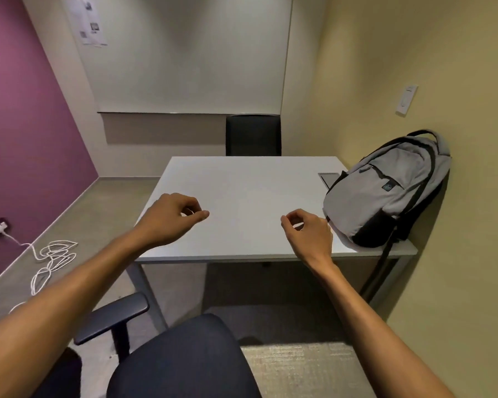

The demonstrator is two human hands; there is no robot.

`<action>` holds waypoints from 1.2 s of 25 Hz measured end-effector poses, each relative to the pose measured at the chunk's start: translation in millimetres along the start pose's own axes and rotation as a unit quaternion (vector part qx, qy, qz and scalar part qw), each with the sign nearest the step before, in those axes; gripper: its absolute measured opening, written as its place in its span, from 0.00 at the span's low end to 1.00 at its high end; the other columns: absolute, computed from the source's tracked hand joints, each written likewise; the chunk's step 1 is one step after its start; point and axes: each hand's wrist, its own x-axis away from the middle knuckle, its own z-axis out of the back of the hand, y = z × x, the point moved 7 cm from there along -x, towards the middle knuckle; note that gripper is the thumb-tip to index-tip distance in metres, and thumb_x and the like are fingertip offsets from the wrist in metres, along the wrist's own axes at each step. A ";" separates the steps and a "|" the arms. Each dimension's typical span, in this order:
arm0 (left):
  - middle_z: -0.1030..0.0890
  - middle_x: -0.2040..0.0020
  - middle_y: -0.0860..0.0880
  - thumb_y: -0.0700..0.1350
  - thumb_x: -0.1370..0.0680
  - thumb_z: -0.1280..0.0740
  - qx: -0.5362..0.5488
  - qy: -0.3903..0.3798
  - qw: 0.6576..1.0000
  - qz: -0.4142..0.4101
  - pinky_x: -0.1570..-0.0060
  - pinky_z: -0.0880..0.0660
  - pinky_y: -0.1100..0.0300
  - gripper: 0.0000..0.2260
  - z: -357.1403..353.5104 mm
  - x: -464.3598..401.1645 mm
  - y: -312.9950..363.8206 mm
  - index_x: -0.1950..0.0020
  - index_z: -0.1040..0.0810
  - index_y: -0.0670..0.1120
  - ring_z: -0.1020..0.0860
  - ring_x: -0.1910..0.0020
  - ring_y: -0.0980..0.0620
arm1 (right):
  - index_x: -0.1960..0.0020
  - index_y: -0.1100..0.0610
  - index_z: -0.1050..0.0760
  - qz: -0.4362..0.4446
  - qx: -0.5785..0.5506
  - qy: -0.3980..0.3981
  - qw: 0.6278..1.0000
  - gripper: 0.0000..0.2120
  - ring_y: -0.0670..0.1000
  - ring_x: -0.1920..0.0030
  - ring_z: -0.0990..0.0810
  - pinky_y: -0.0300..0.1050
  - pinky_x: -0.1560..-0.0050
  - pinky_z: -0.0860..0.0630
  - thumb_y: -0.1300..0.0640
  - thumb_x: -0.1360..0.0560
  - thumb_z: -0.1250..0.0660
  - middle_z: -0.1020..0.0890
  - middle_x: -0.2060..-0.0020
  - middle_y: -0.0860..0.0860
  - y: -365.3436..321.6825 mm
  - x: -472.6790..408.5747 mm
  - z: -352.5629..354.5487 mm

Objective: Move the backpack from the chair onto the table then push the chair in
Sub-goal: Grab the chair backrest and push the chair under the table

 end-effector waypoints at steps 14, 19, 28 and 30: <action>0.16 0.51 0.48 0.53 0.23 0.33 -0.113 -0.032 0.987 0.110 0.45 0.22 0.48 0.11 92.0 119.5 -126.8 0.49 0.18 0.47 0.19 0.51 0.51 | 0.50 0.48 0.19 0.033 -0.061 -0.156 0.985 0.10 0.41 0.62 0.21 0.39 0.58 0.24 0.44 0.24 0.33 0.15 0.58 0.44 -76.5 91.9 -125.9; 0.15 0.53 0.51 0.56 0.25 0.33 -0.117 -0.056 0.988 0.089 0.52 0.24 0.58 0.12 141.7 159.6 -210.1 0.50 0.17 0.50 0.19 0.54 0.56 | 0.51 0.47 0.19 0.036 -0.059 -0.155 0.985 0.09 0.39 0.64 0.22 0.33 0.62 0.27 0.44 0.25 0.33 0.19 0.62 0.40 -139.8 139.7 -167.0; 0.34 0.25 0.53 0.71 0.36 0.35 -0.091 -0.199 0.970 0.106 0.26 0.42 0.41 0.29 187.8 222.0 -380.4 0.36 0.25 0.64 0.41 0.23 0.51 | 0.51 0.46 0.19 -0.025 -0.028 -0.161 0.986 0.09 0.37 0.64 0.20 0.30 0.62 0.27 0.44 0.26 0.33 0.17 0.62 0.40 -234.0 213.1 -241.2; 0.38 0.24 0.56 0.63 0.33 0.32 -0.008 -0.200 0.974 0.103 0.24 0.49 0.41 0.27 174.3 229.4 -391.5 0.34 0.28 0.64 0.50 0.21 0.56 | 0.50 0.46 0.19 -0.028 -0.030 -0.157 0.987 0.09 0.37 0.63 0.20 0.31 0.60 0.26 0.44 0.26 0.33 0.18 0.62 0.38 -250.2 222.6 -254.2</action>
